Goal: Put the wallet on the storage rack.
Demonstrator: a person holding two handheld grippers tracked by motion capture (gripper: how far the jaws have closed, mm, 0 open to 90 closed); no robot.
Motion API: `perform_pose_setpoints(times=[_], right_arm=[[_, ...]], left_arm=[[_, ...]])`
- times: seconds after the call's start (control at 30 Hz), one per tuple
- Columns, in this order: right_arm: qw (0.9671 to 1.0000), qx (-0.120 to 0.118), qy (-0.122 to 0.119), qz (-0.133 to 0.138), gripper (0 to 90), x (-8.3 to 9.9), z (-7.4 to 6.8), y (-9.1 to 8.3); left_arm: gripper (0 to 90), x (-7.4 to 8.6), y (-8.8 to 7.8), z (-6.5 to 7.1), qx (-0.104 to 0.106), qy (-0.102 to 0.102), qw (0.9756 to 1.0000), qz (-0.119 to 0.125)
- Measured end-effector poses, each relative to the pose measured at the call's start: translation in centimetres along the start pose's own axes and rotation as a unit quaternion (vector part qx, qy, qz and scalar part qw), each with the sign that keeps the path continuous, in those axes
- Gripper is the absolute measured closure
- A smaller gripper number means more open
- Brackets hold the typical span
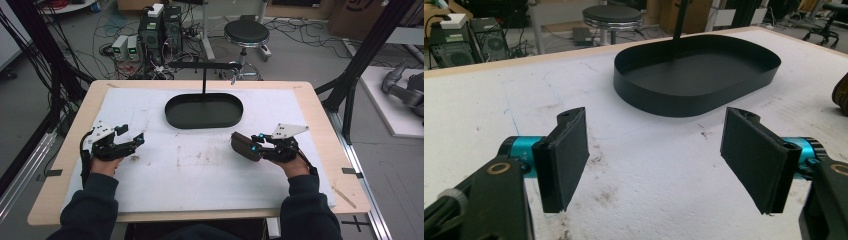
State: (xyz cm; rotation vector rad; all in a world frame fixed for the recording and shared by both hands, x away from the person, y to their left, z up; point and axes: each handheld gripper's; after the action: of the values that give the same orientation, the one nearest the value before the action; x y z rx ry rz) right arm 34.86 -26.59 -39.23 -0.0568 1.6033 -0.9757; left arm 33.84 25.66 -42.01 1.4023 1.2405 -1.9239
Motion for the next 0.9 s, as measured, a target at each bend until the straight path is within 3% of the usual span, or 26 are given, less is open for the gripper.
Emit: perform_pose_setpoints(times=[0.17,0.3,0.5,0.67,0.9], right_arm=[[0.9998,-0.012,0.013,0.006,60.2,0.08,0.19,-0.02],[0.9996,-0.021,0.017,0.011,63.2,0.17,0.34,-0.08],[0.9995,-0.001,0.03,-0.005,66.7,0.47,0.71,-0.46],[0.9993,-0.019,0.031,-0.003,63.9,0.86,0.94,-0.83],[0.9993,-0.009,0.035,-0.006,57.5,0.83,0.99,-0.6]], left_arm=[[27.1,0.0,0.0,-0.04,-0.001,0.001,1.0,0.0],[27.1,0.0,0.0,-0.03,0.0,0.0,1.0,-0.001],[27.1,0.0,-0.04,-0.05,-0.001,0.0,1.0,0.0],[27.1,0.01,-0.02,-0.04,0.0,-0.001,1.0,-0.001],[27.1,0.01,-0.01,-0.03,-0.001,0.0,1.0,-0.001]])
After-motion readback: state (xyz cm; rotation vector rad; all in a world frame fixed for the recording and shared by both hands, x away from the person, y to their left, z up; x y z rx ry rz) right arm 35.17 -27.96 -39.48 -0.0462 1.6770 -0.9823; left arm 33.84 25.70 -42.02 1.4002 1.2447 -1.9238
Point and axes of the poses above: each handheld gripper's, and its own axes: y roughly forward along the jaws, x roughly out of its underside, z roughly to its right, and after that the axes turned 6 degrees about -z, right-handed
